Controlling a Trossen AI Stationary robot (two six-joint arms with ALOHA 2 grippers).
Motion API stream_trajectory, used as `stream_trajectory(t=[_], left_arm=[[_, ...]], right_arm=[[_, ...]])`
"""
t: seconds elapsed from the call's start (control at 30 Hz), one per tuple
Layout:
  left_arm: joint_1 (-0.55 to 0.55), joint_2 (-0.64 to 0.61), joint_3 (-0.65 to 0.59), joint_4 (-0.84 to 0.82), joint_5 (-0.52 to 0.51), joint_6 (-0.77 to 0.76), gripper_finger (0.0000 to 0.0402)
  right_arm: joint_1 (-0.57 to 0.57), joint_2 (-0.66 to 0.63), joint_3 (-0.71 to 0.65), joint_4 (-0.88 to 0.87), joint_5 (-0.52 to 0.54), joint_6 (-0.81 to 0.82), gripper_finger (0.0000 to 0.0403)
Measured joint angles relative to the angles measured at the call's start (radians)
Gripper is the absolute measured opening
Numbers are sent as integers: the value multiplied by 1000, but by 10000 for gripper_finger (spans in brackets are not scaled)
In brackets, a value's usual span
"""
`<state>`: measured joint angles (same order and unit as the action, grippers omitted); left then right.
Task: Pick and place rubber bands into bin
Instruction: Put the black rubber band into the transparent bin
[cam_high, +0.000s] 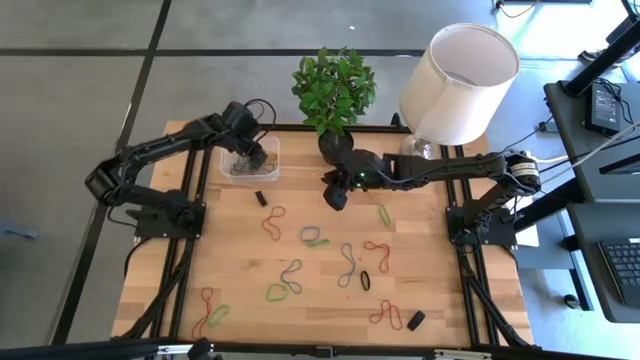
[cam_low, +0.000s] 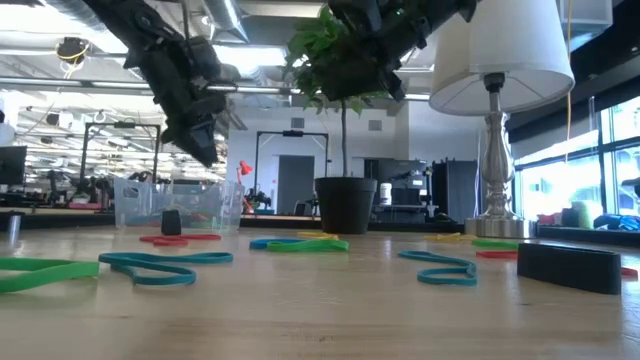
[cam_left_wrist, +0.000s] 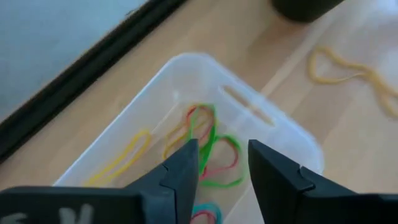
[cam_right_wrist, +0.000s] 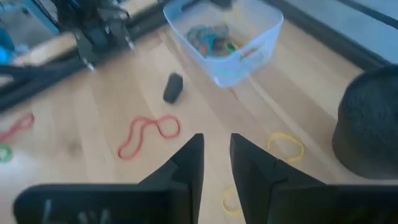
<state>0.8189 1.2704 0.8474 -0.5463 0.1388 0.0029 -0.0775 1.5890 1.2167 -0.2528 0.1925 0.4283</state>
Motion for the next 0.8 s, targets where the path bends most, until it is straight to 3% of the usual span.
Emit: stream_trajectory(t=[0.2, 0.27, 0.37, 0.53, 0.8], left_arm=[[-38, -83, 33, -4, 68, -16, 112], [-76, -122, 33, -15, 64, 1, 97], [-168, -176, 33, -42, 44, 30, 69], [-395, -237, 33, -79, -128, -14, 9], [-718, -231, 33, -119, -407, -358, 2]], right_arm=[[32, -18, -1, -102, -1, -76, 39], [35, -42, -30, -131, -4, -89, 14], [38, -108, -119, -123, 0, -79, 9], [40, -295, -327, -68, -29, -13, 13], [43, -647, -613, -71, -85, 94, 9]])
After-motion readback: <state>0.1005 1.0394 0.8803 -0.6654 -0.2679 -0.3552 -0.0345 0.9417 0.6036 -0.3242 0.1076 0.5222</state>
